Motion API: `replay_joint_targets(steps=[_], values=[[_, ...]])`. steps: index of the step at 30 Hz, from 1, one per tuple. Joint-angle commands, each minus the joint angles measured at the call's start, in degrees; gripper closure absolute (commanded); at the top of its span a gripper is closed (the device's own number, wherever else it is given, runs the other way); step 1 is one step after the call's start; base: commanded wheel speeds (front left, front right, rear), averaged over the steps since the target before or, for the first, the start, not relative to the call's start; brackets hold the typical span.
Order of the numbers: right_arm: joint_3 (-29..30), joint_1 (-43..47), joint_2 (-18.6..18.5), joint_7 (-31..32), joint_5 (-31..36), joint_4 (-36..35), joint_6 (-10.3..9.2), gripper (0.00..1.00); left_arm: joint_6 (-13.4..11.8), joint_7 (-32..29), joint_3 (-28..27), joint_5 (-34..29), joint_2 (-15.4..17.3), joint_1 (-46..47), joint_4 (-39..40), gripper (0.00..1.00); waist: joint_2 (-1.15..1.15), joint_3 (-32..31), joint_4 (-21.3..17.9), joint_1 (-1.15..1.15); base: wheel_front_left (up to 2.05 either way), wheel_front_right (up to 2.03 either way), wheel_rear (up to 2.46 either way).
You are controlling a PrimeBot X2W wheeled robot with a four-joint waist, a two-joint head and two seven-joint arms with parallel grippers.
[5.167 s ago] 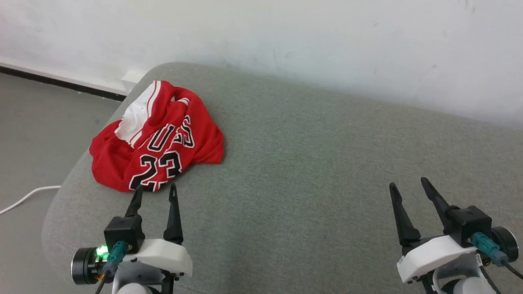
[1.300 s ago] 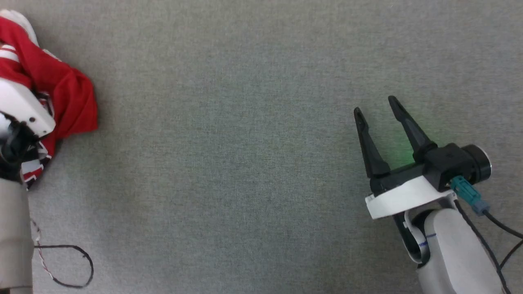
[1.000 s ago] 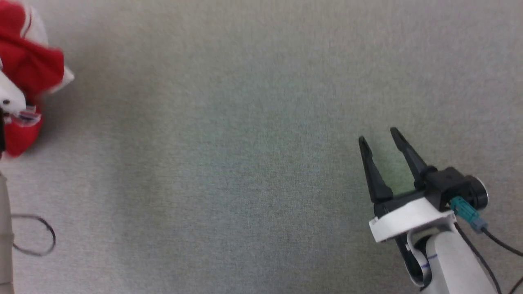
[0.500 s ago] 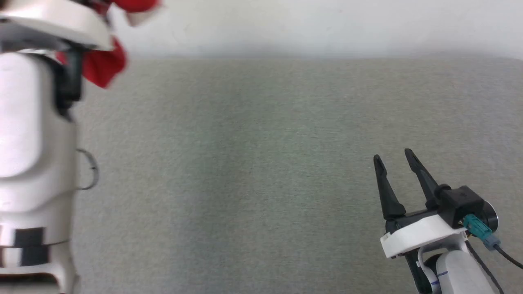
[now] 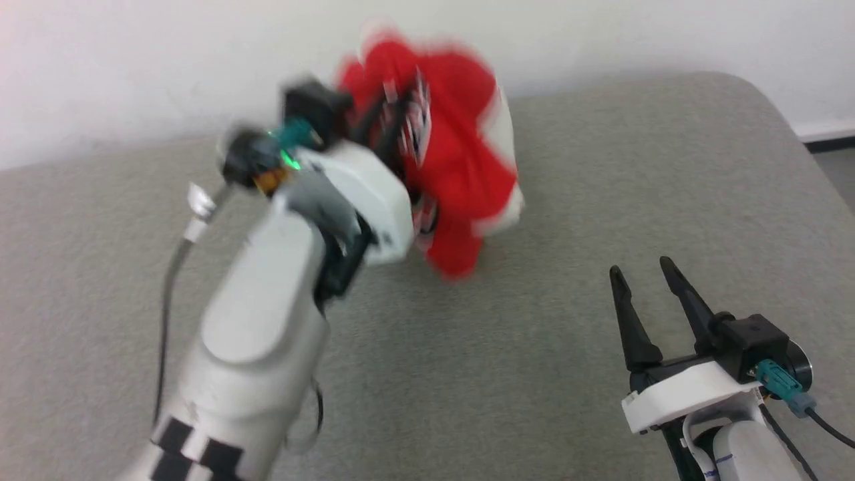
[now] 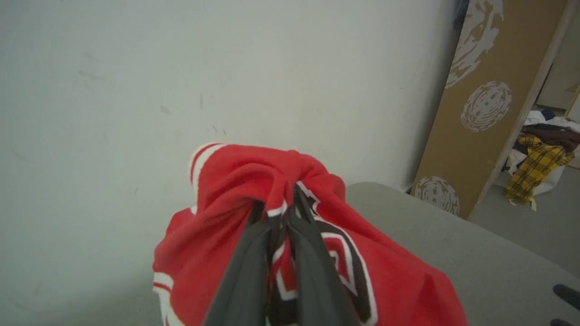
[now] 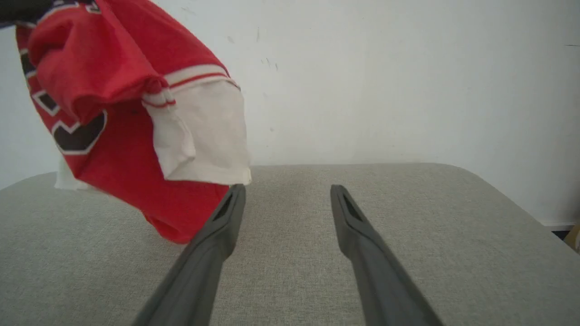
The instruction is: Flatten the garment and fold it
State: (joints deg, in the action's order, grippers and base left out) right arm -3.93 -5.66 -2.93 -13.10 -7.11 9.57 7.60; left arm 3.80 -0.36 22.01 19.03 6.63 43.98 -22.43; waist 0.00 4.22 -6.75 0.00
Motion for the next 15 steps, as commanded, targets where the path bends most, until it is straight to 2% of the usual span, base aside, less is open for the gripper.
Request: replay_joint_targets(steps=[1,8,12,14,15], values=[[0.0,0.4,0.1,0.2,-0.3,-0.4,-0.11,0.00,0.4,-2.2,1.3,0.9,-0.5,-2.6,-2.3,1.00,0.00,-0.2,-3.0,0.00,0.00,0.00,0.00],[-0.5,1.0,0.1,0.8,-0.3,-0.8,-0.11,0.00,1.6,-18.9,7.4,5.0,-2.3,-10.1,-13.7,1.00,0.00,-0.4,-4.6,0.00,0.00,0.00,0.00],[-0.8,1.4,0.1,1.3,-0.5,-0.9,-0.11,0.00,2.1,-26.3,9.8,7.2,-2.9,-12.8,-17.3,1.00,0.00,-0.5,-4.3,0.00,0.00,0.00,0.00],[-1.2,1.5,0.1,1.5,-0.5,-0.9,-0.11,0.00,2.2,-28.0,10.1,8.4,-3.1,-13.9,-17.7,1.00,0.00,-0.5,-3.9,0.00,0.00,0.00,0.00],[-1.3,1.5,0.1,1.6,-0.5,-0.9,-0.11,0.00,2.0,-27.5,10.0,8.9,-3.2,-14.2,-17.3,0.11,0.00,-0.5,-3.7,0.00,0.00,0.00,0.00]])
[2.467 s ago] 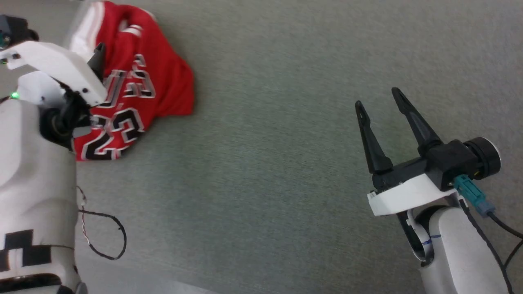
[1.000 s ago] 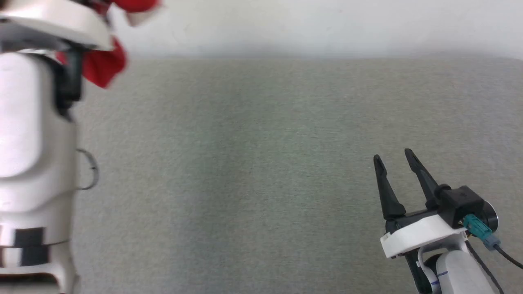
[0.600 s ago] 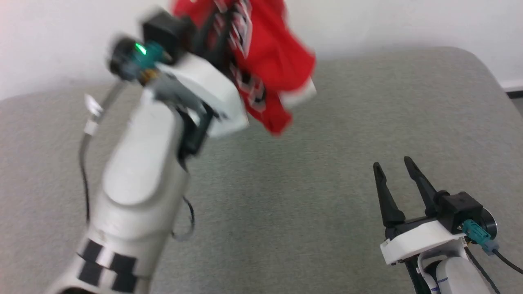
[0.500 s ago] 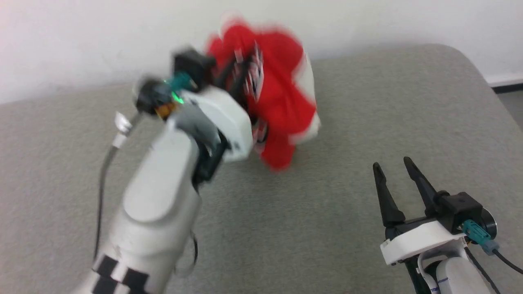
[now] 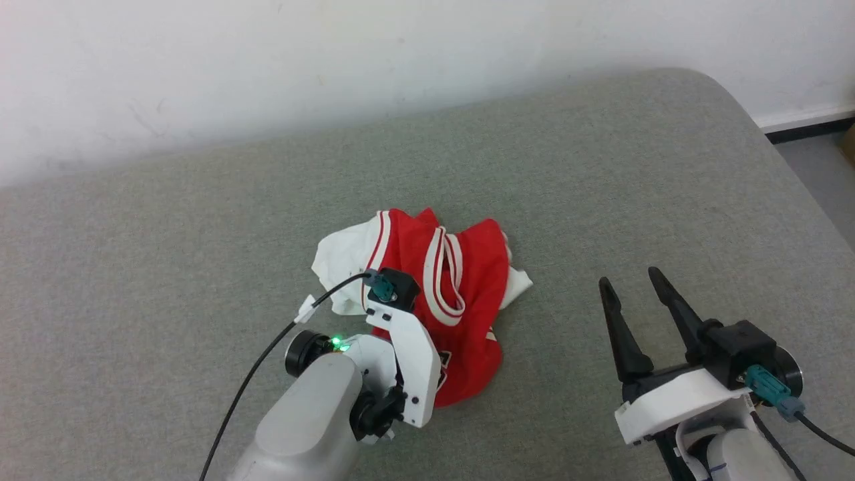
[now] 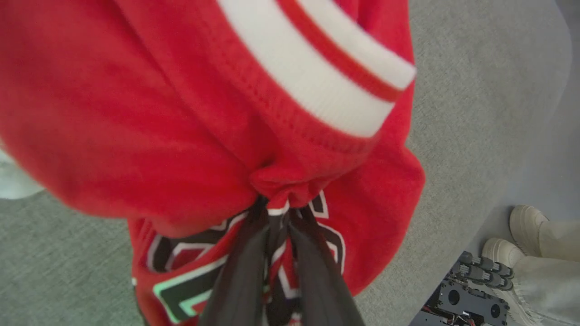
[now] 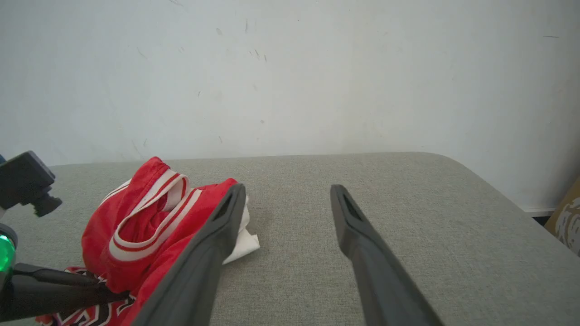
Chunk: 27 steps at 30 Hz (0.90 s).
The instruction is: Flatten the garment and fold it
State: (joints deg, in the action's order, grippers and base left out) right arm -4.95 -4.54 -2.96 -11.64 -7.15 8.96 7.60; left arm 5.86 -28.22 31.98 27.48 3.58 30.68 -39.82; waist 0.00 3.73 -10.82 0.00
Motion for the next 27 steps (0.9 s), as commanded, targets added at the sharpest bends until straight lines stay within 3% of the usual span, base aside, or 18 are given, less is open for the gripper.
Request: replay_joint_targets(steps=[1,5,12,14,20,27], values=[[-0.3,0.4,0.1,0.2,-0.5,-0.3,-0.11,0.00,-0.4,1.7,-0.4,0.9,-0.2,-1.2,0.8,0.00,0.00,0.0,0.7,0.00,0.00,0.00,0.00],[-0.3,0.5,0.1,0.5,-0.3,-0.7,-0.11,0.00,-2.3,10.4,-2.7,1.8,-0.4,-2.3,5.0,0.00,0.00,0.2,2.2,0.00,0.00,0.00,0.00],[0.5,-0.1,0.1,0.8,0.3,-1.6,-0.11,0.00,-6.3,37.0,-8.6,-0.7,0.8,-5.9,15.3,0.00,0.00,1.0,5.8,0.00,0.00,0.00,0.00],[0.9,-0.6,0.1,0.9,0.5,-1.7,-0.11,0.00,-7.7,41.4,-10.6,-1.4,1.5,-7.9,17.7,0.00,0.00,1.4,6.9,0.00,0.00,0.00,0.00],[1.5,-1.8,0.1,0.9,0.4,-2.3,-0.11,0.00,-11.2,43.2,-19.5,-5.2,3.1,-16.1,27.8,0.00,0.00,2.4,9.7,0.00,0.00,0.00,0.00],[1.3,-1.9,0.1,1.2,0.4,-2.4,-0.11,0.00,-10.2,43.2,-23.9,-8.1,2.5,-21.9,30.3,0.00,0.00,3.2,11.0,0.00,0.00,0.00,0.00]])
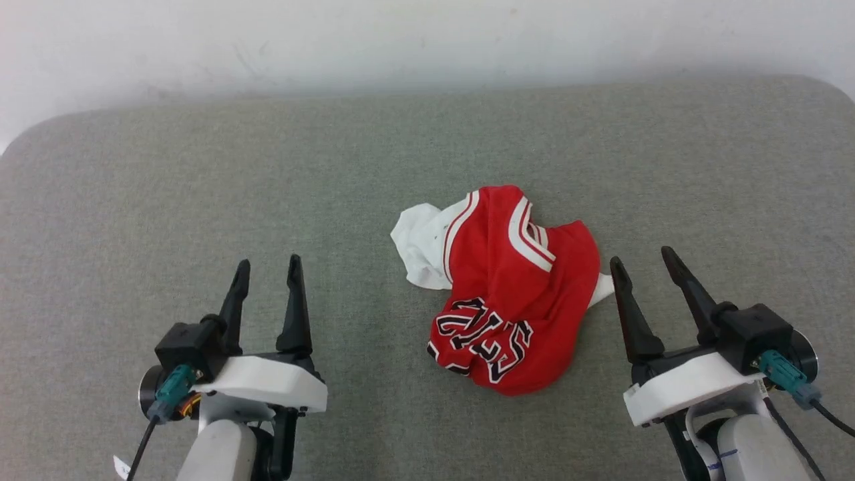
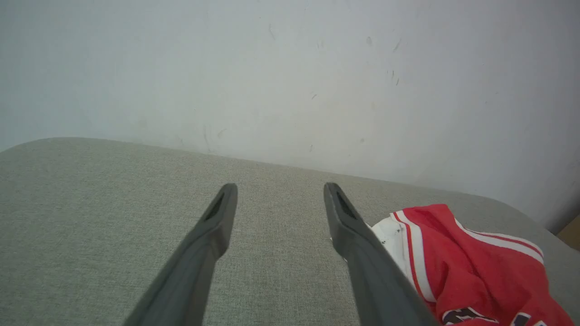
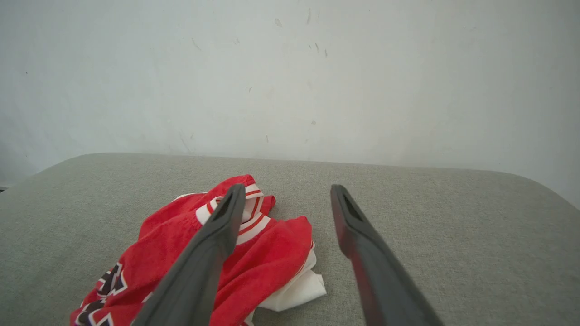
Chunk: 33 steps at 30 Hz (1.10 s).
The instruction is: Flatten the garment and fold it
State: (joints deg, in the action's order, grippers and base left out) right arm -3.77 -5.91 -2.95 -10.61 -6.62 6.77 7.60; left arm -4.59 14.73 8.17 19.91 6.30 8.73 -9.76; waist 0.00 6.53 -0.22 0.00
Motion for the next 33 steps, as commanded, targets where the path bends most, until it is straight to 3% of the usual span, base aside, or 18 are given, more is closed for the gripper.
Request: replay_joint_targets(steps=[1,8,13,20,29,33], values=[[0.0,-0.5,0.1,0.2,-0.1,-0.2,-0.11,0.00,0.6,0.3,-0.3,-0.9,-0.2,0.2,-0.1,0.00,0.00,0.6,0.4,0.00,0.00,0.00,0.00],[-0.5,-1.1,0.1,0.2,-0.5,0.1,-0.11,0.00,2.9,-0.2,1.8,-1.5,-1.5,8.1,-7.9,0.00,0.00,2.1,-1.8,0.00,0.00,0.00,0.00],[-1.0,-1.9,0.1,-0.3,-1.2,0.5,-0.11,0.00,3.5,-4.7,2.8,-0.6,-2.0,18.4,-17.8,0.00,0.00,4.1,-5.1,0.00,0.00,0.00,0.00],[-1.5,-3.1,0.1,-1.4,-2.2,1.6,-0.11,0.00,3.4,-16.9,4.1,-0.1,-1.6,31.6,-31.9,0.00,0.00,7.7,-9.7,0.00,0.00,0.00,0.00],[-2.4,-4.8,0.1,-2.7,-3.3,2.9,-0.11,0.00,2.1,-32.9,7.0,-2.1,1.1,40.2,-44.2,0.00,0.00,10.8,-12.8,0.00,0.00,0.00,0.00],[-2.7,-5.3,0.1,-3.1,-3.5,3.5,-0.11,0.00,4.2,-40.6,8.9,-2.4,1.4,41.8,-47.6,0.00,0.00,11.3,-13.2,0.00,0.00,0.00,0.00]])
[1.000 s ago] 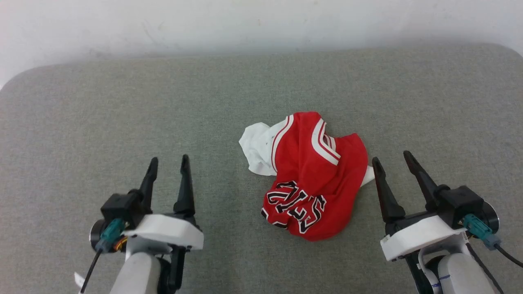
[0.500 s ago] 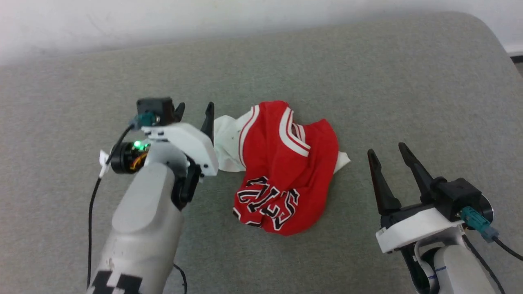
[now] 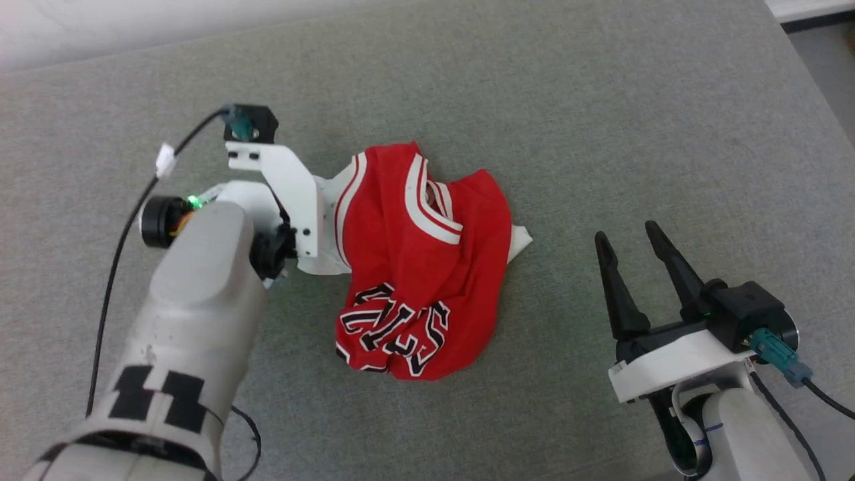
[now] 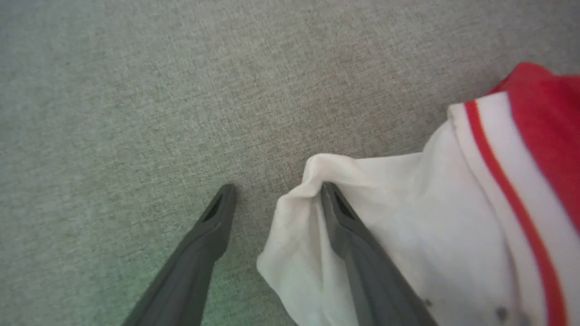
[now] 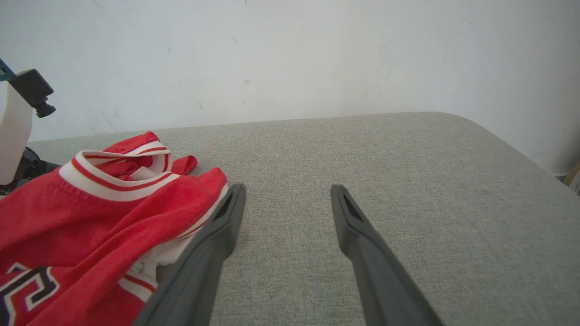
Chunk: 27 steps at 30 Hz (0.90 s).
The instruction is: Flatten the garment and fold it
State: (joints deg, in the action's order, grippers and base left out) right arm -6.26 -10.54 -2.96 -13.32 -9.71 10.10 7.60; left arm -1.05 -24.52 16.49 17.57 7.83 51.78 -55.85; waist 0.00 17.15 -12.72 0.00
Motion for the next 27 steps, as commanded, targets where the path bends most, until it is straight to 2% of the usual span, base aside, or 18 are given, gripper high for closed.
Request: replay_joint_targets(steps=[1,2,3,7,9,12,17,20,27], values=[[-0.2,-0.8,0.1,-0.5,-0.5,0.2,-0.11,0.00,1.6,-3.2,1.1,-0.1,-0.1,-1.1,-2.1,0.02,0.00,0.8,-0.7,0.00,0.00,0.00,0.00],[-0.2,-0.8,0.1,-0.6,-0.5,0.3,-0.11,0.00,2.7,-5.1,1.6,0.1,-0.2,-1.0,-2.6,0.57,0.00,0.9,-0.7,0.00,0.00,0.00,0.00],[-0.2,-0.9,0.1,-0.6,-0.6,0.4,-0.11,0.00,3.7,-6.9,2.0,0.3,-0.3,-0.9,-2.9,1.00,0.00,0.9,-0.6,0.00,0.00,0.00,0.00],[0.1,-0.9,0.1,-0.8,-0.6,0.7,-0.11,0.00,5.7,-10.1,3.0,0.9,-0.3,-1.6,-2.3,1.00,0.00,0.5,0.1,0.00,0.00,0.00,0.00],[0.4,-0.8,0.1,-0.9,-0.5,0.9,-0.11,0.00,5.8,-8.0,3.1,0.9,0.5,-2.6,-0.4,1.00,0.00,-0.1,0.6,0.00,0.00,0.00,0.00],[0.6,-0.4,0.1,-0.9,-0.2,1.0,-0.11,0.00,5.1,-1.7,2.2,1.1,2.0,-5.5,3.4,1.00,0.00,-1.4,1.5,0.00,0.00,0.00,0.00],[1.2,0.6,0.1,-0.9,0.2,1.3,-0.11,0.00,1.3,9.5,-3.0,4.3,4.1,-14.4,11.3,1.00,0.00,-4.4,3.5,0.00,0.00,0.00,0.00],[1.7,1.4,0.1,-0.6,0.6,1.3,-0.11,0.00,-1.2,14.0,-6.8,6.8,5.2,-21.9,16.8,1.00,0.00,-6.1,5.1,0.00,0.00,0.00,0.00],[3.1,2.7,0.1,0.9,2.6,0.2,-0.11,0.00,-6.1,18.1,-12.6,10.3,6.3,-39.4,30.9,1.00,0.00,-8.6,9.0,0.00,0.00,0.00,0.00]])
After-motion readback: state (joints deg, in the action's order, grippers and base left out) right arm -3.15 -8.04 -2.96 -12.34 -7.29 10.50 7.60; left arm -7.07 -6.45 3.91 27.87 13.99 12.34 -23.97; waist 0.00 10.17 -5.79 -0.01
